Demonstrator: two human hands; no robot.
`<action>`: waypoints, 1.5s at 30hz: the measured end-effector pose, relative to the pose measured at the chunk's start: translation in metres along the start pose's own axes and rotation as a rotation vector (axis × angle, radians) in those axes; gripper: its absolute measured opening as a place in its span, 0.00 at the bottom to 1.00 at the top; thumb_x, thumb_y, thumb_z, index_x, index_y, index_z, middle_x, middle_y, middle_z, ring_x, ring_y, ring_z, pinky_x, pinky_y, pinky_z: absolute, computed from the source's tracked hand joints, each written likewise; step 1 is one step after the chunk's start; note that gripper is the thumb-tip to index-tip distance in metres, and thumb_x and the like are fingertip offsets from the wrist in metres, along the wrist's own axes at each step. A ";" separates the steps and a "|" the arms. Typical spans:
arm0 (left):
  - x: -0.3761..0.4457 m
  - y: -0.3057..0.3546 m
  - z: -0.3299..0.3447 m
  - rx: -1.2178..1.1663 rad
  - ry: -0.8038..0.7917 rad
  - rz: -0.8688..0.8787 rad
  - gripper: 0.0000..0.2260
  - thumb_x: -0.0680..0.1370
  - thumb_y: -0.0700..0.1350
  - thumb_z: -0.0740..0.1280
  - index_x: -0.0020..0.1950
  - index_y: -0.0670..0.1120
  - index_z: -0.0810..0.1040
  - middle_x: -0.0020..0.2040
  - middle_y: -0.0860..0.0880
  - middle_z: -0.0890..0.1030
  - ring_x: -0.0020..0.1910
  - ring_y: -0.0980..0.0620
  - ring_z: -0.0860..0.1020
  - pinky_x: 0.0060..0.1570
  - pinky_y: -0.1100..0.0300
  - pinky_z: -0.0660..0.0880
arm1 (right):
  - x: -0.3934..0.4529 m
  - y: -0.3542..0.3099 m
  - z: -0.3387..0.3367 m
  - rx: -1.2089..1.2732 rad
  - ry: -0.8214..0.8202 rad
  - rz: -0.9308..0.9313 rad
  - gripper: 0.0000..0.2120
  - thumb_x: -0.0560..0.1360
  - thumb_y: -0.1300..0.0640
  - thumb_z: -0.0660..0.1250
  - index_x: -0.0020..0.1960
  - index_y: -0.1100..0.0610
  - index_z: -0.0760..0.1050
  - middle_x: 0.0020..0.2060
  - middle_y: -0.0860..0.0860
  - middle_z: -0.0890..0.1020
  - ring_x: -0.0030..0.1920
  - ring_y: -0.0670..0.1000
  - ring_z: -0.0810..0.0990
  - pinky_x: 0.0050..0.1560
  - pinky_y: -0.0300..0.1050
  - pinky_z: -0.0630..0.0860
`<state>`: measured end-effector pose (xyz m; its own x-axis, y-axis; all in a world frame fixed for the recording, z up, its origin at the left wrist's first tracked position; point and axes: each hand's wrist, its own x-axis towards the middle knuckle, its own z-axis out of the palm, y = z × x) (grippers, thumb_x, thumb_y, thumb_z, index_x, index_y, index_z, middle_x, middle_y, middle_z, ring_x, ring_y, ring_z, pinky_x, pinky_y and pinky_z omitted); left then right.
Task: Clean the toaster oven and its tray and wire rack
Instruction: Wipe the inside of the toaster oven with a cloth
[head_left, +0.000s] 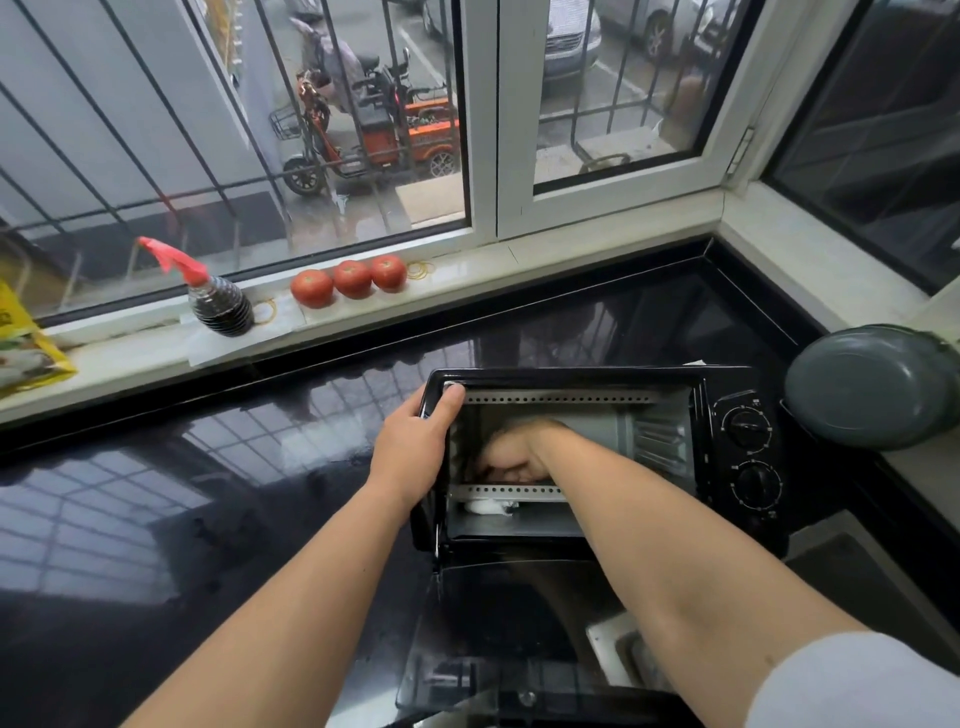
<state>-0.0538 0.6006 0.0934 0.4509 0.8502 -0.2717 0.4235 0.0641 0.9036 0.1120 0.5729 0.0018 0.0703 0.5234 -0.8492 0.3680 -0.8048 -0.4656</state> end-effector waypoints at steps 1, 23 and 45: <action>-0.001 0.001 0.000 0.000 -0.002 -0.003 0.07 0.78 0.69 0.65 0.50 0.73 0.81 0.47 0.69 0.84 0.53 0.65 0.79 0.47 0.66 0.69 | 0.001 -0.001 0.003 -0.011 0.008 -0.018 0.08 0.80 0.53 0.66 0.56 0.56 0.77 0.36 0.51 0.77 0.29 0.47 0.66 0.31 0.39 0.62; 0.001 0.003 -0.001 -0.010 -0.008 0.001 0.05 0.78 0.69 0.65 0.44 0.78 0.78 0.44 0.70 0.83 0.50 0.64 0.79 0.46 0.64 0.70 | -0.031 0.039 -0.048 -0.371 -0.054 0.323 0.22 0.80 0.36 0.58 0.40 0.53 0.68 0.28 0.50 0.69 0.26 0.50 0.67 0.30 0.39 0.68; 0.001 -0.009 0.000 -0.019 0.000 0.037 0.07 0.78 0.67 0.66 0.51 0.70 0.82 0.48 0.66 0.85 0.53 0.63 0.80 0.49 0.63 0.71 | -0.082 0.016 -0.026 -0.598 0.058 -0.233 0.37 0.73 0.36 0.70 0.76 0.47 0.63 0.73 0.50 0.71 0.71 0.54 0.71 0.72 0.51 0.67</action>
<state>-0.0572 0.6007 0.0853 0.4659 0.8523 -0.2379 0.3917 0.0424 0.9191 0.1367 0.5239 0.0707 -0.0301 0.6937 -0.7196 0.8318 -0.3818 -0.4029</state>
